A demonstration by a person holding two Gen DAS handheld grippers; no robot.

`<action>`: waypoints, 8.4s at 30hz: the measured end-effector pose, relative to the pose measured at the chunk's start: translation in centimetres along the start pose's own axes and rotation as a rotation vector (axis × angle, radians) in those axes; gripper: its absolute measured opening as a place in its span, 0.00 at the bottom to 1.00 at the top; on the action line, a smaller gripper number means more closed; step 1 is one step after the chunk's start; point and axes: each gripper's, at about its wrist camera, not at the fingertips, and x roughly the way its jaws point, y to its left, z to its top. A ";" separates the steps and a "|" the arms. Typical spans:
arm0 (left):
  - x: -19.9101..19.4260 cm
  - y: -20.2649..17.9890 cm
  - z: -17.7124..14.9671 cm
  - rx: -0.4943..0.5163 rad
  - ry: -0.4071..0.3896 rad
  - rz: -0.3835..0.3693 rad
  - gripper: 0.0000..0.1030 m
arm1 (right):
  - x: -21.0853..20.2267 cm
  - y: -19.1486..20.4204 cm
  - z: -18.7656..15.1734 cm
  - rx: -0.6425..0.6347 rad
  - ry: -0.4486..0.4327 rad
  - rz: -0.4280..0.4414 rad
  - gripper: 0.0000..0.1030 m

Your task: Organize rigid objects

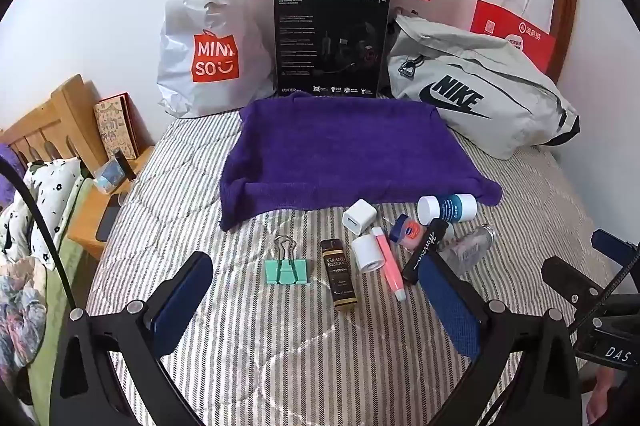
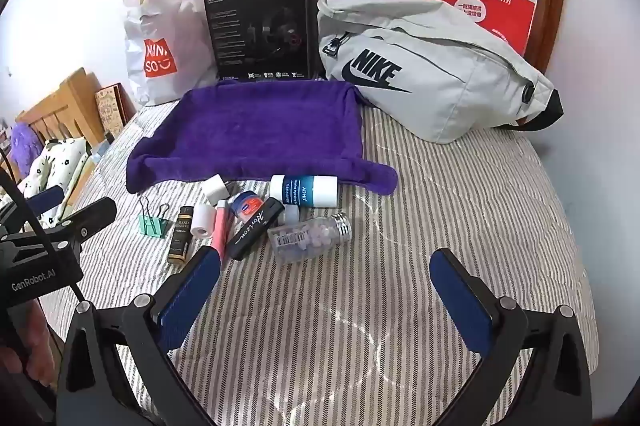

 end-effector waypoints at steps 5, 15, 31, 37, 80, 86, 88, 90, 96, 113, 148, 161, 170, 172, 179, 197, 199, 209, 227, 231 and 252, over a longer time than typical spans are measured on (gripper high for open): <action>0.1 0.1 0.1 -0.014 -0.011 -0.008 1.00 | -0.1 0.2 0.0 -0.009 0.007 -0.011 1.00; -0.3 0.2 -0.9 -0.006 -0.003 -0.007 1.00 | -0.3 0.0 -0.4 0.001 -0.001 -0.007 1.00; -0.7 0.2 -0.9 0.001 -0.008 0.007 1.00 | -1.2 -0.2 -0.5 0.006 -0.016 0.001 1.00; -0.8 0.3 -1.1 -0.001 -0.010 0.011 1.00 | -1.4 -0.2 -0.6 0.002 -0.017 -0.008 1.00; -0.8 0.5 -1.4 -0.004 0.004 0.021 1.00 | -2.0 -0.4 -1.0 -0.002 -0.018 0.001 1.00; -0.7 0.5 -1.3 -0.003 0.006 0.021 1.00 | -2.0 -0.3 -1.0 -0.005 -0.014 -0.006 1.00; -0.7 0.5 -1.3 -0.004 0.006 0.021 1.00 | -2.0 -0.3 -0.9 -0.005 -0.015 -0.008 1.00; -0.6 0.6 -1.3 -0.006 0.009 0.020 1.00 | -2.1 -0.3 -0.9 -0.004 -0.016 -0.004 1.00; 0.0 0.9 -1.1 -0.008 0.015 0.022 1.00 | -1.9 -0.4 -0.9 0.001 -0.012 -0.002 1.00; 8.7 3.8 -2.7 -0.036 0.103 0.040 1.00 | 2.5 -2.1 -1.2 0.020 0.064 -0.021 1.00; 13.2 3.6 -3.9 0.016 0.066 -0.034 0.43 | 13.1 0.9 -1.1 -0.182 0.087 0.094 0.96; 13.0 3.5 -3.9 0.016 0.063 -0.041 0.39 | 15.3 0.6 -1.4 -0.170 0.104 0.117 0.79; 11.8 4.3 -3.9 0.006 0.070 -0.065 0.39 | 13.1 -1.0 -1.6 -0.131 0.123 0.106 0.79; 11.4 4.8 -3.8 -0.011 0.065 -0.080 0.39 | 13.0 -1.4 -1.5 -0.119 0.135 0.105 0.79; 9.5 5.2 -2.4 -0.026 0.043 -0.111 0.39 | 12.1 -1.9 -1.5 -0.108 0.131 0.108 0.79; 7.8 4.7 4.7 -0.004 -0.040 -0.115 0.39 | 9.7 -2.1 4.4 -0.100 0.054 0.152 0.79; 8.5 4.6 5.9 -0.003 -0.040 -0.113 0.39 | 9.9 -2.0 5.5 -0.105 0.046 0.150 0.79; 13.7 4.0 10.7 -0.010 -0.023 -0.126 0.39 | 13.5 -0.8 11.1 -0.109 0.032 0.162 0.79; 25.8 3.6 16.7 -0.089 0.089 -0.152 0.39 | 27.6 1.7 18.6 -0.050 0.148 0.188 0.79; 27.4 3.4 16.4 -0.081 0.129 -0.147 0.39 | 29.8 2.2 18.4 -0.067 0.185 0.154 0.79; 29.7 2.0 15.8 -0.020 0.230 -0.081 0.56 | 32.3 5.1 18.4 -0.218 0.287 0.129 0.82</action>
